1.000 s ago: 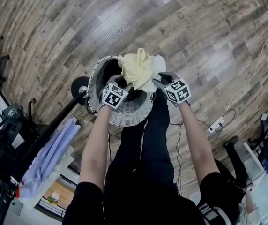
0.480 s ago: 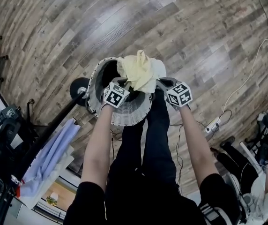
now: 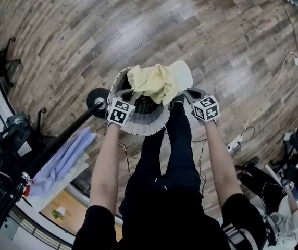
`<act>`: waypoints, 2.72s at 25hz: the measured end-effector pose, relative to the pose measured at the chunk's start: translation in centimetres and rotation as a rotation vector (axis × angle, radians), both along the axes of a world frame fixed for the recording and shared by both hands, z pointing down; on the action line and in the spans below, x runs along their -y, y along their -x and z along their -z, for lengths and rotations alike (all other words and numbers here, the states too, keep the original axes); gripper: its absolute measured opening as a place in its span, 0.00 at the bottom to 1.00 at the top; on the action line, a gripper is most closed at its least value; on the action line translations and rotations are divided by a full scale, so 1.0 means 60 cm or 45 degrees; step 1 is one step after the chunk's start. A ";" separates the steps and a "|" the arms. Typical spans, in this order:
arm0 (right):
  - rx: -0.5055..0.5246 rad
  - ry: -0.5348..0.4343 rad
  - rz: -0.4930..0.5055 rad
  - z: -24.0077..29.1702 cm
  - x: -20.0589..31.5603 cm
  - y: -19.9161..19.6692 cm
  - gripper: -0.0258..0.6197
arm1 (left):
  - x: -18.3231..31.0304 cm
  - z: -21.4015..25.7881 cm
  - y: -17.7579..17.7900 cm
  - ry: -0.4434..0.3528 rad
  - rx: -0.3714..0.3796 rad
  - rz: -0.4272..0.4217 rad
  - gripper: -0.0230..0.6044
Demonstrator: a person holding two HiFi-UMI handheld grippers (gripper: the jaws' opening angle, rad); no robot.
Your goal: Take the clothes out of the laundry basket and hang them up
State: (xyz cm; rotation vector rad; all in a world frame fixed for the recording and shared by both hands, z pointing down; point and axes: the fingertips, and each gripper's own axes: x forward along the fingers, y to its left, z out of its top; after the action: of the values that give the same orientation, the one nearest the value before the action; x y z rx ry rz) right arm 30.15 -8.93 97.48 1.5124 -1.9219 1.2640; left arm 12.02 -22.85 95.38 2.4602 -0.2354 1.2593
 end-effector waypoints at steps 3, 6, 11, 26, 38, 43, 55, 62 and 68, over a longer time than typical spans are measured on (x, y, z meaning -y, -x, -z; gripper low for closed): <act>-0.031 -0.007 -0.003 0.041 -0.004 -0.005 0.07 | 0.016 0.045 0.030 -0.022 -0.004 0.053 0.09; -0.038 -0.022 -0.029 0.083 -0.007 -0.007 0.06 | 0.028 0.091 0.066 -0.046 0.002 0.137 0.09; -0.058 -0.066 -0.051 0.147 0.012 -0.017 0.06 | 0.048 0.176 0.116 -0.086 -0.058 0.334 0.09; -0.039 -0.216 0.117 0.332 0.136 0.033 0.06 | 0.063 0.396 0.262 -0.273 -0.149 0.704 0.09; -0.010 -0.366 0.552 0.438 0.298 0.102 0.06 | 0.046 0.534 0.346 -0.511 -0.141 1.118 0.09; -0.018 -0.494 0.726 0.499 0.370 0.135 0.06 | 0.008 0.602 0.378 -0.671 -0.110 1.278 0.09; 0.047 -0.728 1.072 0.637 0.441 0.272 0.06 | -0.150 0.713 0.469 -0.898 -0.038 1.660 0.09; 0.118 -0.859 1.180 0.717 0.443 0.354 0.06 | -0.229 0.775 0.498 -1.019 -0.009 1.791 0.09; 0.155 -0.956 1.227 0.782 0.437 0.417 0.06 | -0.267 0.828 0.543 -1.118 -0.002 1.860 0.09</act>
State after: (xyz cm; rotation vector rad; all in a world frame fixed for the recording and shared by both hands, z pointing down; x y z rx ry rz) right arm 5.13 -35.16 50.55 0.5023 -2.8243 0.2048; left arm -20.57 -6.83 45.69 1.7798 -2.3782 0.4296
